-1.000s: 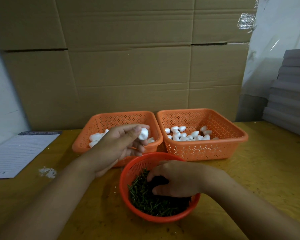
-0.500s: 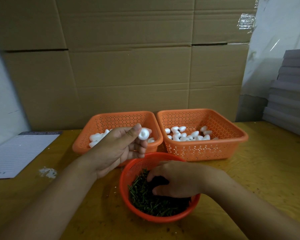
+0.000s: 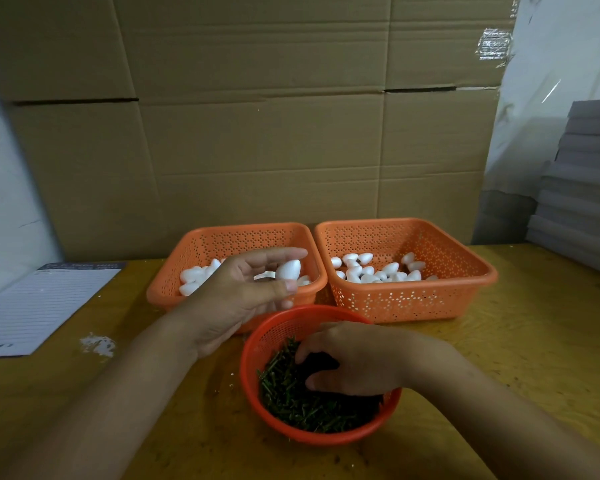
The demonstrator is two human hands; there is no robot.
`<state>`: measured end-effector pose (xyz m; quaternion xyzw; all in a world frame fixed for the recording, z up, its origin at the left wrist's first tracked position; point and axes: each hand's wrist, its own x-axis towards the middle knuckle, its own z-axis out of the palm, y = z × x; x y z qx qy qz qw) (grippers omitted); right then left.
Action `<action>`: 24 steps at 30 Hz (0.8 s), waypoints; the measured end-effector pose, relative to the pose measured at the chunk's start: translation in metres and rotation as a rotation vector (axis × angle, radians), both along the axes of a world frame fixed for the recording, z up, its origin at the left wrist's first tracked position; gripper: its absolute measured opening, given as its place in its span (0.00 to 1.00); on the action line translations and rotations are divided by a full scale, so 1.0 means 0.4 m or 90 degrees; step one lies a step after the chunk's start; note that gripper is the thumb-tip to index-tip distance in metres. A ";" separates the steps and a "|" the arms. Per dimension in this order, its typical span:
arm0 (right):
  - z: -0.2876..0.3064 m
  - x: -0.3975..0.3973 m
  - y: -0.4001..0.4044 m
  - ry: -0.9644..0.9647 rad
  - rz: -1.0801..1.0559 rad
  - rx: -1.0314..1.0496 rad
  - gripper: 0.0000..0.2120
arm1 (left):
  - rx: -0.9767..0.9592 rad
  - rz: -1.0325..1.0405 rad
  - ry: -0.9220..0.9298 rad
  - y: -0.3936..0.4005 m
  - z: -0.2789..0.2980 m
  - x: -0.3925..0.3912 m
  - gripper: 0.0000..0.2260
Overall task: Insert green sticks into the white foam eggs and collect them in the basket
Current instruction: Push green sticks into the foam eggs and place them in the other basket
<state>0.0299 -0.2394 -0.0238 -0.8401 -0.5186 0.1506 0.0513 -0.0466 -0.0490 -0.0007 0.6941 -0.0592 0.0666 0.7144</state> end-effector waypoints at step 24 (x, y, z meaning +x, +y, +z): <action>0.000 -0.007 0.005 -0.054 -0.017 0.131 0.09 | -0.145 -0.020 0.019 0.002 0.004 0.007 0.17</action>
